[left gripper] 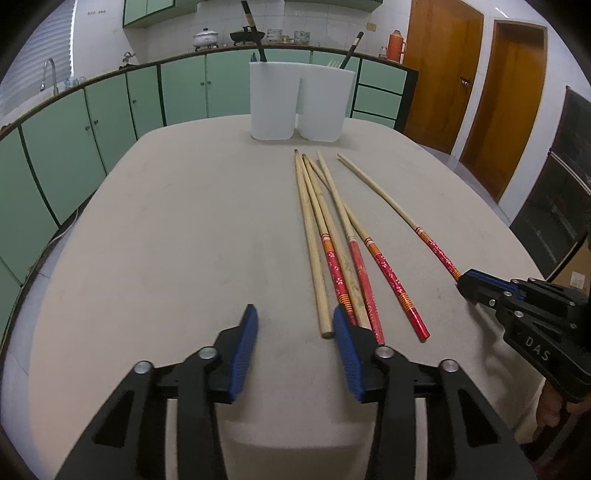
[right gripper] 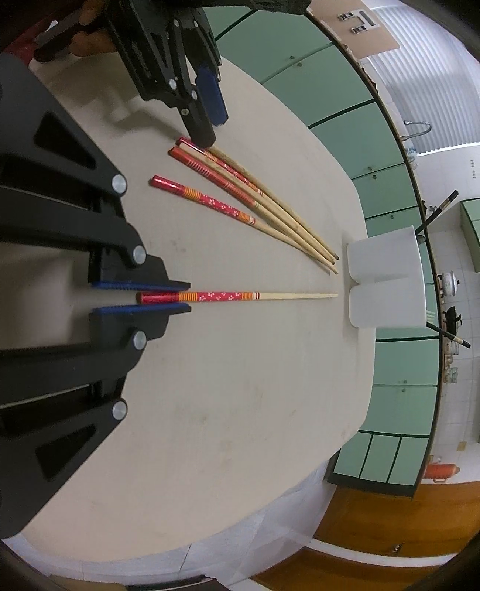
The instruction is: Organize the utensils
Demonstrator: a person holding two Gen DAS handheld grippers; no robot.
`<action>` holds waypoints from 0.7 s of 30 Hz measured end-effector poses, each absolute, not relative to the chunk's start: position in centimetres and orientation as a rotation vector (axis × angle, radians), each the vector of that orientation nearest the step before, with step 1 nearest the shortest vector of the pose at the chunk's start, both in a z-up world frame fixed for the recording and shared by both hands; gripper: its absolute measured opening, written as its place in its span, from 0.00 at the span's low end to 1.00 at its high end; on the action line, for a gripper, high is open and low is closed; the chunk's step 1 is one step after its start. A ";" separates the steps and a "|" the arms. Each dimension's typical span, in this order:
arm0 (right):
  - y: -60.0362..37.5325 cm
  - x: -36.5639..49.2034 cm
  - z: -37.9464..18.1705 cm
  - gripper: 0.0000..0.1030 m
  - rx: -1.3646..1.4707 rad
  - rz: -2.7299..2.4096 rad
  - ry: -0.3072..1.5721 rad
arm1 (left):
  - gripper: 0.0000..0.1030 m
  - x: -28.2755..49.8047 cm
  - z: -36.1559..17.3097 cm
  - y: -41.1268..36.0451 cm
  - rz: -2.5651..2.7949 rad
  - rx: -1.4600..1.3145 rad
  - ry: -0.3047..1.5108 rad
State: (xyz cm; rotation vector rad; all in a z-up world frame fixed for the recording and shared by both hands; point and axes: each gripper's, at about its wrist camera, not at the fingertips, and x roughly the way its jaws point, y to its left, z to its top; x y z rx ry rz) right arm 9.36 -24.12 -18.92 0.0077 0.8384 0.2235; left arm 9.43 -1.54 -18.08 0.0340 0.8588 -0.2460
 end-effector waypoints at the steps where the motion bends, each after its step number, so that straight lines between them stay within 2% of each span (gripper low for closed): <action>1: -24.1 9.3 -18.9 0.05 0.009 0.224 0.838 | 0.37 9.4 -18.1 -1.6 -0.245 0.037 0.858; 6: -24.1 9.0 -18.9 0.05 0.020 0.226 0.838 | 0.22 9.6 -18.1 -1.3 -0.231 0.028 0.856; 8: -24.1 9.0 -18.8 0.05 0.021 0.227 0.838 | 0.09 9.6 -18.1 -1.3 -0.230 0.030 0.854; 9: -24.1 9.0 -18.8 0.05 0.021 0.227 0.838 | 0.07 9.5 -18.1 -1.4 -0.231 0.032 0.853; 21: -23.8 10.2 -18.8 0.05 0.016 0.220 0.827 | 0.06 11.1 -18.2 -1.1 -0.199 0.000 0.850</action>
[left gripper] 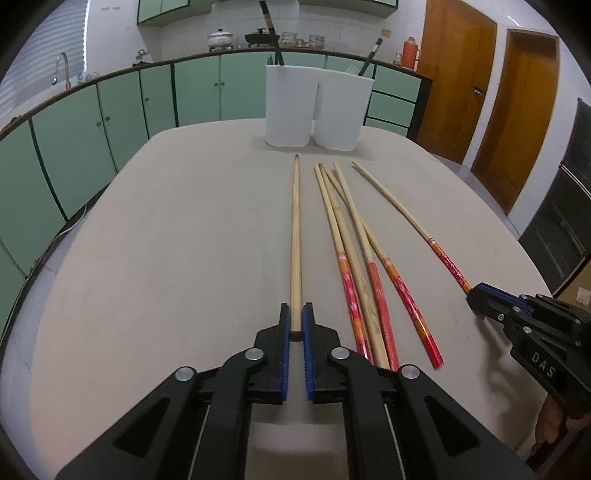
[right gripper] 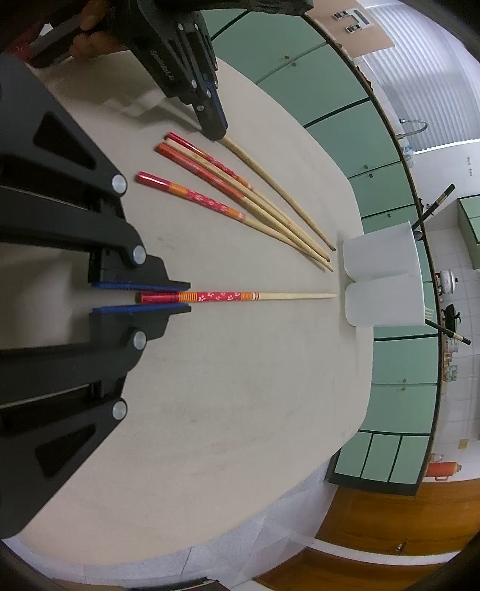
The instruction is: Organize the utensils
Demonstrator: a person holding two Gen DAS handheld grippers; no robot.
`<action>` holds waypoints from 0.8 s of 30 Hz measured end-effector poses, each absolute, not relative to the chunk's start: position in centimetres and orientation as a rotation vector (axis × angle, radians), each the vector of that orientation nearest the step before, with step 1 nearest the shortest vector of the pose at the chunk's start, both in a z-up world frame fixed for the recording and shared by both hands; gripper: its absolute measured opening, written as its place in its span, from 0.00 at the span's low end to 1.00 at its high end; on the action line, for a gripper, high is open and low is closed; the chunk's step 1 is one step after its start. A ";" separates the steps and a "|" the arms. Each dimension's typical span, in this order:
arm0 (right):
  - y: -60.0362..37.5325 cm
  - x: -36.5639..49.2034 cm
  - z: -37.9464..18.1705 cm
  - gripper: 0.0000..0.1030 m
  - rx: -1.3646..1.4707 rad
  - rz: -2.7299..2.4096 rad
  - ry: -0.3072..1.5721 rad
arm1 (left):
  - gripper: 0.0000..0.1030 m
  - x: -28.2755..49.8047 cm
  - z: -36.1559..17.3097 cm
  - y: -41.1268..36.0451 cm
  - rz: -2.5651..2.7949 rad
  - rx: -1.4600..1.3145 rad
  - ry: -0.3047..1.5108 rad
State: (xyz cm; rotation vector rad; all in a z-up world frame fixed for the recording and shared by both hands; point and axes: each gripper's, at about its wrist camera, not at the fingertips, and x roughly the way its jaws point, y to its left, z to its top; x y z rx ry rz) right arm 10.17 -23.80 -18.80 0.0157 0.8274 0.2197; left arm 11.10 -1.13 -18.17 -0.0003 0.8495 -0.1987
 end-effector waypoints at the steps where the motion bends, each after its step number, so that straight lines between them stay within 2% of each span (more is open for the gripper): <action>1: -23.9 10.3 -18.8 0.06 0.012 0.222 0.825 | 0.06 11.3 -18.2 -1.2 -0.200 0.001 0.851; 6: -24.4 9.9 -18.3 0.13 0.028 0.251 0.798 | 0.08 11.1 -18.1 -1.4 -0.212 0.001 0.856; 11: -25.2 7.9 -18.3 0.29 0.063 0.269 0.812 | 0.10 9.5 -18.1 -1.0 -0.215 -0.009 0.855; 19: -25.0 7.8 -18.6 0.26 0.068 0.274 0.838 | 0.11 9.4 -18.1 -0.3 -0.196 -0.040 0.857; 24: -24.8 8.5 -18.8 0.21 0.060 0.262 0.836 | 0.20 9.5 -18.1 -0.7 -0.215 -0.035 0.855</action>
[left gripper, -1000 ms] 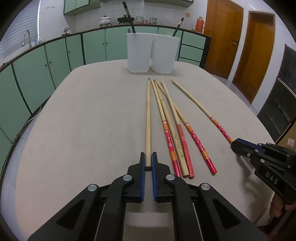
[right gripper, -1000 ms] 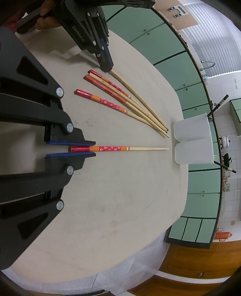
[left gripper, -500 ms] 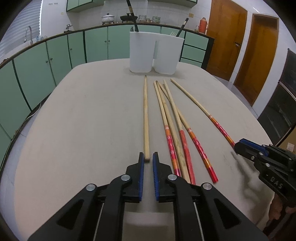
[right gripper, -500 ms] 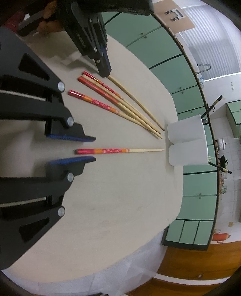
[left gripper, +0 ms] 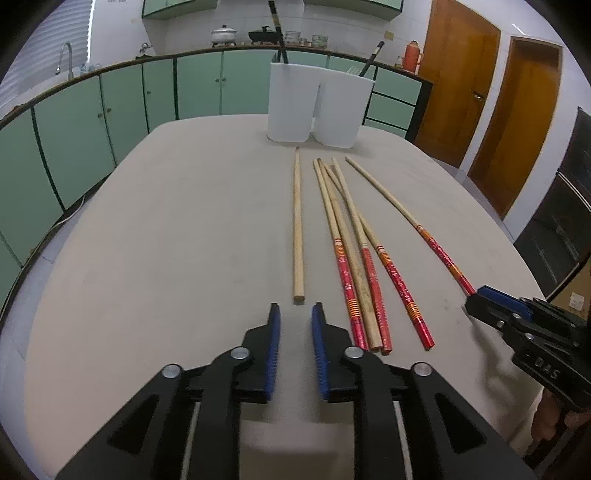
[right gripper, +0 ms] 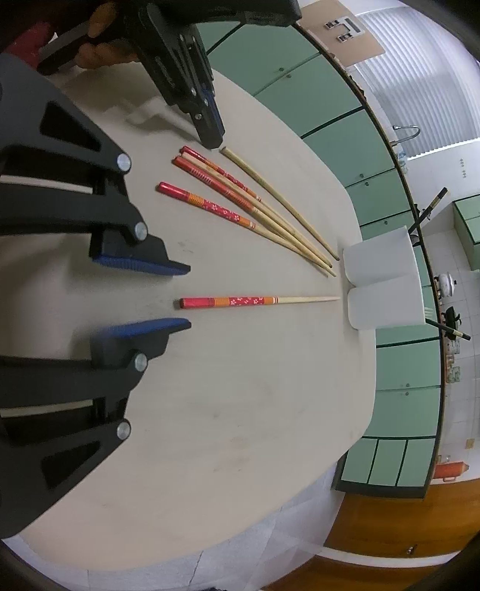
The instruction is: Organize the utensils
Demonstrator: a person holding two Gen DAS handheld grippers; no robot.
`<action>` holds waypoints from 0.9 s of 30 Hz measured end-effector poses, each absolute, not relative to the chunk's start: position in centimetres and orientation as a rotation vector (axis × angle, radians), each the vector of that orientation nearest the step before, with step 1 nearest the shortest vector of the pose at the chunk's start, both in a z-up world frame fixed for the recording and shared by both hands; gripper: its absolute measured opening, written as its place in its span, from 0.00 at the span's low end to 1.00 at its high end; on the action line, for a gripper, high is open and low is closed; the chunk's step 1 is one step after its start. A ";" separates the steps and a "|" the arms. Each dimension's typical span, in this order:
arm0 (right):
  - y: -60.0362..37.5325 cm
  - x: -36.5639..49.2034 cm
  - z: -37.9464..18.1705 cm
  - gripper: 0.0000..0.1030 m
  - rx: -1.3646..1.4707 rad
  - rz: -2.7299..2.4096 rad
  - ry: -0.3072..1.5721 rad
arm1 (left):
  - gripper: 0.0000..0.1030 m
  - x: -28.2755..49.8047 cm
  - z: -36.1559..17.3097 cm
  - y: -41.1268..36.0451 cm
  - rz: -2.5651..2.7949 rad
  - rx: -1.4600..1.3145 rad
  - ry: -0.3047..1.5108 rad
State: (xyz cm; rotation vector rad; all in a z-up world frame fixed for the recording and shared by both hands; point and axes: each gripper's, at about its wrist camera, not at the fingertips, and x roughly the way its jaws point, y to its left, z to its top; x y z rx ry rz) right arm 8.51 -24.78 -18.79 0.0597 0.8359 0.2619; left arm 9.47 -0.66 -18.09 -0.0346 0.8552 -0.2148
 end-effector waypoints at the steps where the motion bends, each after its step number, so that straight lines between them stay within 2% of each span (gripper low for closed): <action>1: -24.7 8.6 -18.8 0.21 0.054 0.261 0.834 | 0.23 9.4 -18.1 -0.8 -0.220 -0.031 0.854; 22: -25.2 9.1 -19.1 0.16 0.072 0.260 0.818 | 0.25 11.0 -18.4 -1.2 -0.202 -0.027 0.845; 24: -25.1 9.2 -19.2 0.15 0.069 0.257 0.813 | 0.19 11.0 -18.4 -1.4 -0.204 -0.017 0.843; 27: -24.9 9.3 -19.3 0.08 0.044 0.242 0.801 | 0.08 10.9 -18.4 -1.3 -0.203 -0.024 0.841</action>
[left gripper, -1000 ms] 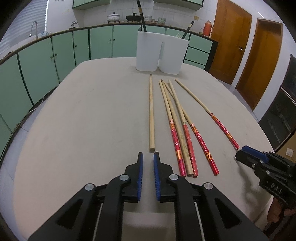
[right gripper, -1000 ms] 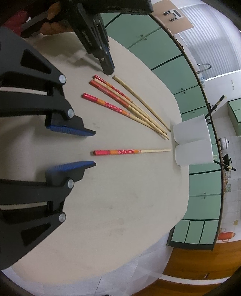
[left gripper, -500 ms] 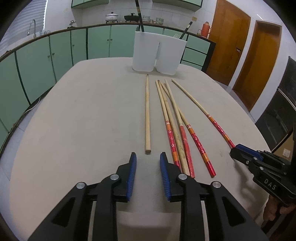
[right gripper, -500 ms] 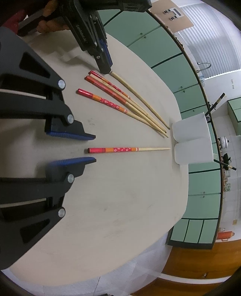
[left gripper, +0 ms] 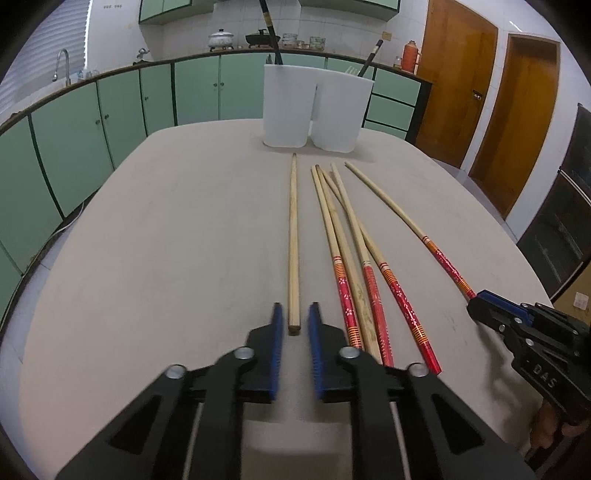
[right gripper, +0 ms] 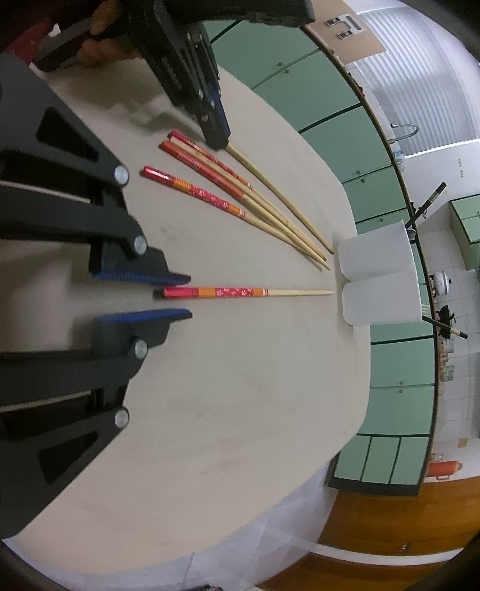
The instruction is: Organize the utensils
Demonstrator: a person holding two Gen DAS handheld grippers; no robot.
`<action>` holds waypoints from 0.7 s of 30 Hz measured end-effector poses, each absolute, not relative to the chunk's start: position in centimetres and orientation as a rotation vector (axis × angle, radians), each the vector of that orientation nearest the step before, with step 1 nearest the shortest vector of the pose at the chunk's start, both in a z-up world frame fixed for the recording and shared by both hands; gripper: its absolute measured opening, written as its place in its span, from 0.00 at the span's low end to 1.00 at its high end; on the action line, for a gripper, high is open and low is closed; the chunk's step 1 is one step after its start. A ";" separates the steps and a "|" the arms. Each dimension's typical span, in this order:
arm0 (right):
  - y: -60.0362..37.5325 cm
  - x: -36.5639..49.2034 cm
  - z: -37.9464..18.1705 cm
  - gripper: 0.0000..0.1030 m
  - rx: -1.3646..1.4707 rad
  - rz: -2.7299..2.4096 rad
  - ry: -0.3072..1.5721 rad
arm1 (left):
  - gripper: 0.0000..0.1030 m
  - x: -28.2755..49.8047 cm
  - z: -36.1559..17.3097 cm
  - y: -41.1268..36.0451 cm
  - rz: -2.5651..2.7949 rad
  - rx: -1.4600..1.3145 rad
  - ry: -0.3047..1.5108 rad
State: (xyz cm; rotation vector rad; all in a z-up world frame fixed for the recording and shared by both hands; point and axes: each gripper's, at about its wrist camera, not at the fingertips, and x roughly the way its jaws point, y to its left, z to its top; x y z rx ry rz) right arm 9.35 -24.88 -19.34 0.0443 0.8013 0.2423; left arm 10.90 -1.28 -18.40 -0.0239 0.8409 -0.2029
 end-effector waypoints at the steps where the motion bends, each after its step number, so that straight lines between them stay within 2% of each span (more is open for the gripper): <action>1: -24.9 9.4 -19.4 0.06 0.043 0.240 0.799 | 0.06 10.8 -18.4 -1.3 -0.202 -0.025 0.840; 9: -25.1 9.2 -18.0 0.05 0.020 0.244 0.780 | 0.06 9.7 -16.7 -1.6 -0.190 0.018 0.801; 21: -25.9 9.8 -8.5 0.05 -0.081 0.262 0.584 | 0.06 9.4 -6.3 -0.9 -0.202 0.029 0.559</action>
